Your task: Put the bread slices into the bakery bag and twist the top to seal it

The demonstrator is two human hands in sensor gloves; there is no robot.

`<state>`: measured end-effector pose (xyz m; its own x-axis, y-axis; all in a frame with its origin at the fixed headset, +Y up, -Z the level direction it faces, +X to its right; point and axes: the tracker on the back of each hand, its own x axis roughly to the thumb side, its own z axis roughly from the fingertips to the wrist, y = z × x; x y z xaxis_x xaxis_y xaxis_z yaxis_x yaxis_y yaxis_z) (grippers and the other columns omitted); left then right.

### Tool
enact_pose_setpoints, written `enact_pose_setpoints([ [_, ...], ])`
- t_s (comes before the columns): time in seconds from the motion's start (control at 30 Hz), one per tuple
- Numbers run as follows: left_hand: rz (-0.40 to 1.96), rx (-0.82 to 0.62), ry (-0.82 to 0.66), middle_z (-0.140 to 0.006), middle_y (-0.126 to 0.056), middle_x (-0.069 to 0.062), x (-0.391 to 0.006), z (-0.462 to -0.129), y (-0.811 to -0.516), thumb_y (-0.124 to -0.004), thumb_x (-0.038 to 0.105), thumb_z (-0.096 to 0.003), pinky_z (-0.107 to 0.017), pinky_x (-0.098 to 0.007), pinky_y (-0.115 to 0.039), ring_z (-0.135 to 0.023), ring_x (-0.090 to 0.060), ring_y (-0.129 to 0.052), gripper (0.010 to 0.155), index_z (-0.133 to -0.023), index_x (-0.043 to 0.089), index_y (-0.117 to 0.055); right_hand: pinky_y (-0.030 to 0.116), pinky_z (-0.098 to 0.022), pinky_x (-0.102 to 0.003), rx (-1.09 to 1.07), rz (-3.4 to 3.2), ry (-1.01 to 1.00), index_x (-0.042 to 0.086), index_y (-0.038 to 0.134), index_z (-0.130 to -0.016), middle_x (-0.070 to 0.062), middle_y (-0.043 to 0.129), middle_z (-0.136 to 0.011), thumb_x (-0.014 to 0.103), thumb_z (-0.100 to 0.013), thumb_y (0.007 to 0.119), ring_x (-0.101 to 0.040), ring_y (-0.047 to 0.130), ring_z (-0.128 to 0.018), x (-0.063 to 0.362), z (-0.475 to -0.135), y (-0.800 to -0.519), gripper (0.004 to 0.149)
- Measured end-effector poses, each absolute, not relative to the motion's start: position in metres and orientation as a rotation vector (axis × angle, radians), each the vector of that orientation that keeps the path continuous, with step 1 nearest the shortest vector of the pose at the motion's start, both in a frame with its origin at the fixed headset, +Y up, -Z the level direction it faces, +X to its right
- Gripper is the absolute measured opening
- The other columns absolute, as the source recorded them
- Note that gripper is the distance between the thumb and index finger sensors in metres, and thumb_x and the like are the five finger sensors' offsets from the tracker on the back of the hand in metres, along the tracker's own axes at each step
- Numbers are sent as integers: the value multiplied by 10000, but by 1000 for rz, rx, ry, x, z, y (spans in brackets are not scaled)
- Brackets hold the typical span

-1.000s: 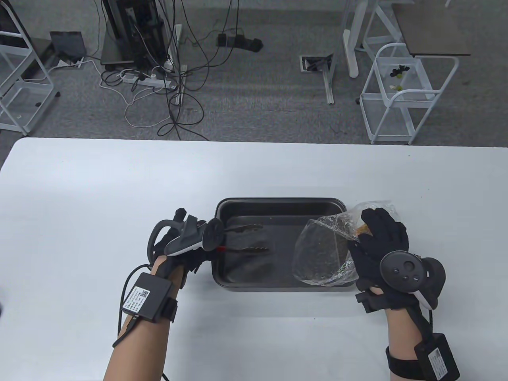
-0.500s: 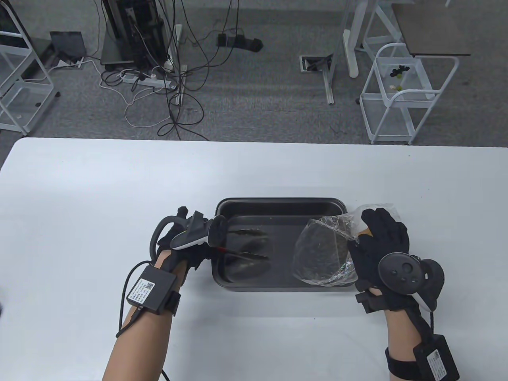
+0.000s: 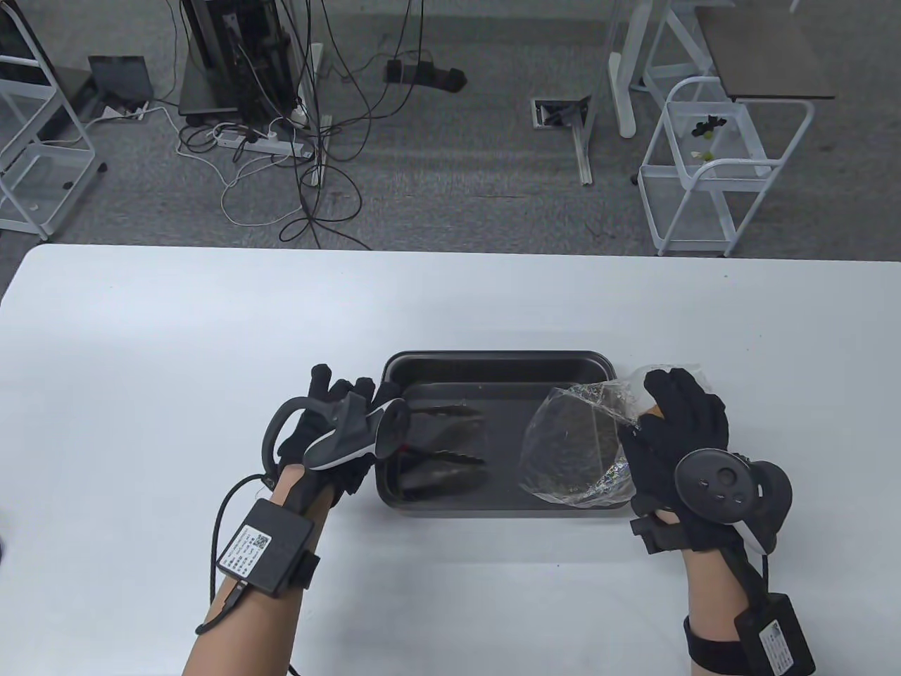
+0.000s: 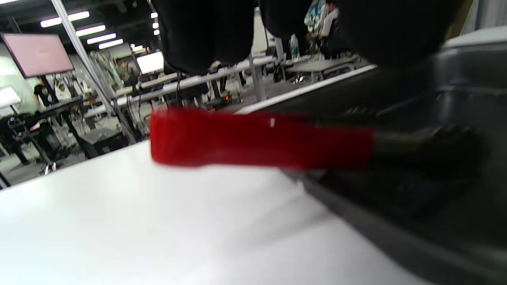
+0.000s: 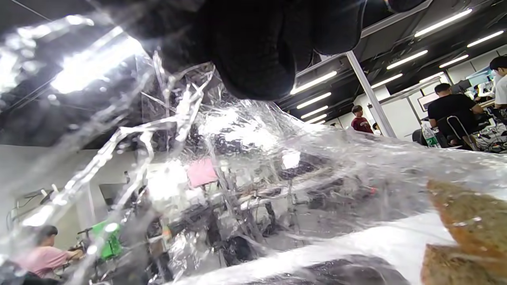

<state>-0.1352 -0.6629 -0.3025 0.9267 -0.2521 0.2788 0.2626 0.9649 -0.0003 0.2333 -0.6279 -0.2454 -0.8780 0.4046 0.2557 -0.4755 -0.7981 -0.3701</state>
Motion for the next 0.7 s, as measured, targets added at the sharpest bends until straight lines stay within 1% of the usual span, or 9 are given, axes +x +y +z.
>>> enact_pose_setpoints([
  [0.1,-209,50,-344,-1116,-648,-18,-116,-275,-642,-799,638,-362,-862,-635,-363,-1018,-278,-764,790,-1059,356,-554,422,-672,-746,204,2594,-628,-74,957,-522,-241,742,-1040,320,-484,846,-553,626,-1005,231,-242,-626,410],
  [0.2,-122,132,-440,-1105,-677,-20,-83,-240,-626,-802,631,-376,-862,-637,-368,-1011,-279,-780,728,-1027,348,-639,428,-668,-746,177,2587,-661,-78,961,-500,-242,761,-1026,316,-476,851,-554,641,-995,229,-238,-622,410],
  [0.27,-68,187,-524,-1089,-713,-18,-53,-213,-621,-799,631,-384,-860,-637,-386,-998,-279,-802,691,-1001,337,-695,438,-663,-744,135,2563,-706,-84,964,-480,-246,780,-1010,311,-472,854,-558,657,-982,228,-233,-619,411],
  [0.33,-70,199,-560,-1091,-718,-21,-30,-196,-622,-795,639,-385,-859,-640,-390,-1000,-282,-804,691,-999,333,-710,443,-659,-744,108,2551,-725,-90,965,-466,-248,791,-1001,306,-468,858,-559,669,-974,227,-229,-615,410],
  [0.4,-103,189,-565,-1128,-652,-23,-7,-185,-626,-784,657,-383,-865,-642,-357,-1039,-292,-750,752,-1042,326,-639,448,-657,-741,74,2548,-746,-94,965,-455,-250,800,-992,303,-465,859,-559,676,-969,226,-224,-612,411],
  [0.47,-130,262,-536,-1153,-592,-33,7,-182,-629,-772,678,-372,-865,-642,-358,-1060,-300,-715,825,-1076,302,-561,452,-655,-740,59,2545,-746,-96,965,-447,-253,804,-988,300,-464,860,-562,680,-963,226,-221,-609,410],
  [0.57,-115,318,-449,-1175,-513,-56,16,-186,-628,-759,688,-374,-860,-640,-357,-1082,-321,-666,883,-1102,282,-467,451,-654,-741,62,2528,-732,-103,963,-442,-256,806,-984,295,-465,860,-565,681,-960,225,-218,-608,412],
  [0.63,-57,314,-423,-1191,-445,-78,16,-190,-625,-753,690,-379,-859,-643,-346,-1104,-343,-612,906,-1113,287,-405,452,-654,-740,60,2534,-729,-102,962,-444,-259,806,-984,295,-466,858,-566,680,-960,223,-216,-607,411],
  [0.7,-15,316,-411,-1200,-384,-83,12,-191,-622,-753,689,-381,-858,-645,-333,-1115,-355,-581,949,-1117,310,-290,449,-655,-741,69,2553,-729,-103,963,-444,-257,803,-987,294,-466,859,-567,676,-962,220,-214,-606,411],
])
